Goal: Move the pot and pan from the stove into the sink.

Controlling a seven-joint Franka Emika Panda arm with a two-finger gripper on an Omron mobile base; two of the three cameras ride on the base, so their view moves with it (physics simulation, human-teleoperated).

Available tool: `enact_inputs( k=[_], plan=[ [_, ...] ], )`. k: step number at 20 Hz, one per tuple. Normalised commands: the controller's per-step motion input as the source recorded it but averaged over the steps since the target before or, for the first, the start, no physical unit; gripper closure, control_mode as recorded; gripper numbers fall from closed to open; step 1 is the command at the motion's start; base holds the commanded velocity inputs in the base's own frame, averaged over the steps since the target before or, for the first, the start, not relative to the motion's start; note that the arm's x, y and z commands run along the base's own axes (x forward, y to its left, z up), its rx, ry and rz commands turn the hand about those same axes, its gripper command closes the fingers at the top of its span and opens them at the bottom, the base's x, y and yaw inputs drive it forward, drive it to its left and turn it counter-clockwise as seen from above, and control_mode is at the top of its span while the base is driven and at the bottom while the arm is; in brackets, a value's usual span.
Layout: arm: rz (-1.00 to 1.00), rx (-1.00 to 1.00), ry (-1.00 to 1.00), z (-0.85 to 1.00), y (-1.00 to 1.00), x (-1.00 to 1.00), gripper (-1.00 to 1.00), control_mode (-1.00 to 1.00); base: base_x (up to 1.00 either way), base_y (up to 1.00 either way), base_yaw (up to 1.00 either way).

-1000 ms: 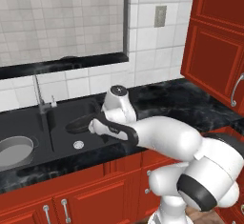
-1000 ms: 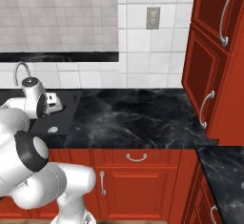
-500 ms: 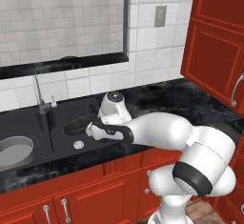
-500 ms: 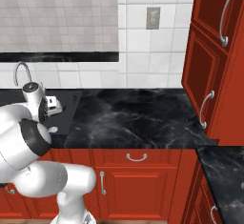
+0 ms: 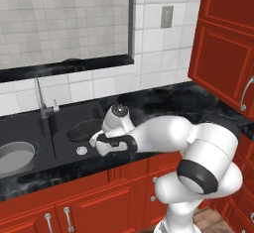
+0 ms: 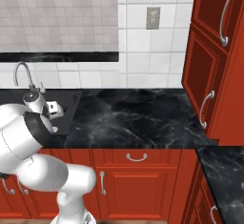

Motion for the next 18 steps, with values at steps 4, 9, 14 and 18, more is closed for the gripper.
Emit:
enact_inputs(
  k=[4, 9, 14, 18],
  plan=[
    [0.0, 0.0, -0.03, -0.2, 0.11, 0.25, 1.0, -1.0, 0.0, 0.0, 0.0],
    [0.0, 0.0, 0.0, -0.14, 0.1, 0.35, 1.0, -1.0, 0.0, 0.0, 0.0],
    [0.0, 0.0, 0.0, -0.09, 0.08, 0.22, 1.0, -1.0, 0.0, 0.0, 0.0],
    [0.0, 0.0, 0.0, -0.01, 0.01, 0.0, 1.0, -1.0, 0.0, 0.0, 0.0]
  ],
)
